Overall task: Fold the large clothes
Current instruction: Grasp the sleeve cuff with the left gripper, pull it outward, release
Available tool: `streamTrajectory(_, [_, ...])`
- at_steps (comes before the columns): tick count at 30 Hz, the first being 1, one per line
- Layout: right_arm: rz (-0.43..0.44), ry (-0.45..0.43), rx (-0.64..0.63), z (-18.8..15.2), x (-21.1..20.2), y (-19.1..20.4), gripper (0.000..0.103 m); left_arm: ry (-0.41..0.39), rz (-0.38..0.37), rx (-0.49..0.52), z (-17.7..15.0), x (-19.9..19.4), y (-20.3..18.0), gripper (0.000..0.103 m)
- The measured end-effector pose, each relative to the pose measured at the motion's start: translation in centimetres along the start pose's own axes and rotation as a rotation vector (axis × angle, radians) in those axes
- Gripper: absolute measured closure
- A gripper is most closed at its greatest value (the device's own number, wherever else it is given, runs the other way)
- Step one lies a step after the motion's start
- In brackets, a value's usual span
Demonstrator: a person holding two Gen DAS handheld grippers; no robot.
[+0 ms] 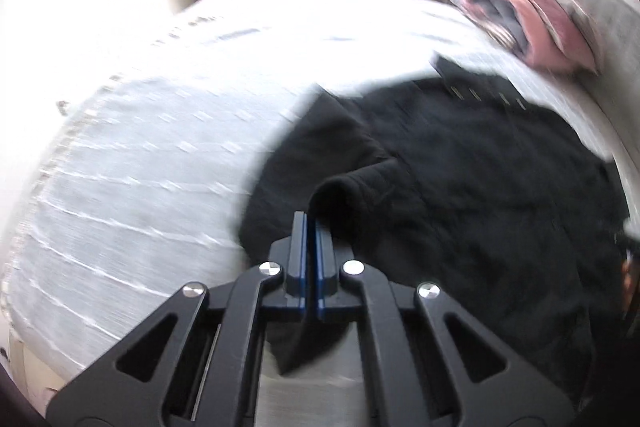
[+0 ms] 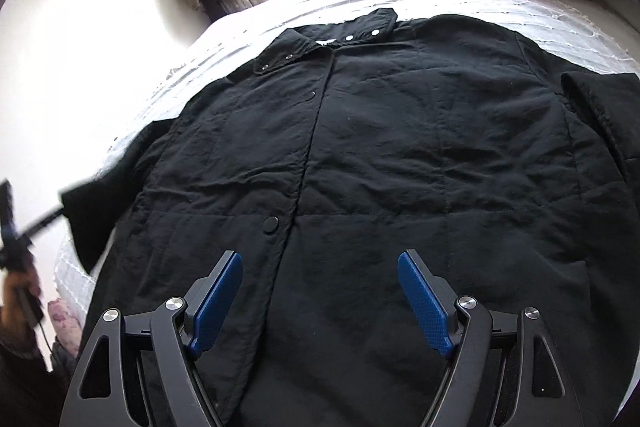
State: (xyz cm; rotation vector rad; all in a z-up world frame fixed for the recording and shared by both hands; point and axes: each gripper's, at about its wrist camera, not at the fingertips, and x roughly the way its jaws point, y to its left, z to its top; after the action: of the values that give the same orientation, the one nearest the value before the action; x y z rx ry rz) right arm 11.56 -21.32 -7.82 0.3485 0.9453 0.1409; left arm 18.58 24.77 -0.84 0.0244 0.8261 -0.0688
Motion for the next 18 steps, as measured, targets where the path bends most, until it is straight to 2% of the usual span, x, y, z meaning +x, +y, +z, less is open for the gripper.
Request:
streamTrajectory(2, [-0.002,0.001,-0.007,0.1,0.3,0.1,0.022,-0.025,0.047,-0.026,1.7,-0.6,2.6,0.099])
streamTrajectory(7, [0.002,-0.015,-0.037,0.2,0.5,1.0,0.022,-0.136,0.285,-0.057,6.8,-0.8,10.5,0.098])
streamTrajectory(8, [0.004,-0.016,-0.041,0.2,0.6,1.2,0.022,-0.158,0.324,-0.082,7.3,-0.6,12.1,0.091])
streamTrajectory(9, [0.004,-0.017,-0.045,0.2,0.7,1.3,0.022,-0.163,0.355,-0.123,7.7,-0.4,13.8,0.073])
streamTrajectory(10, [0.004,-0.016,-0.050,0.1,0.7,1.5,0.022,-0.156,0.372,-0.186,7.8,-0.3,15.6,0.062])
streamTrajectory(11, [0.004,-0.013,-0.057,0.1,0.8,1.6,0.022,-0.152,0.367,-0.240,7.5,-0.1,16.8,0.040])
streamTrajectory(12, [0.003,-0.012,-0.065,0.0,0.8,1.8,0.022,-0.161,0.333,-0.307,6.7,0.0,18.2,0.031])
streamTrajectory(13, [0.000,-0.011,-0.073,0.0,0.9,1.9,0.022,-0.165,0.303,-0.343,6.0,0.2,18.9,0.030])
streamTrajectory(15, [-0.007,-0.012,-0.085,0.0,1.1,2.0,0.022,-0.124,0.250,-0.402,4.1,1.4,19.7,0.028])
streamTrajectory(18, [-0.005,-0.005,-0.078,0.0,1.6,2.1,0.022,-0.001,0.200,-0.462,0.7,5.1,19.9,0.028])
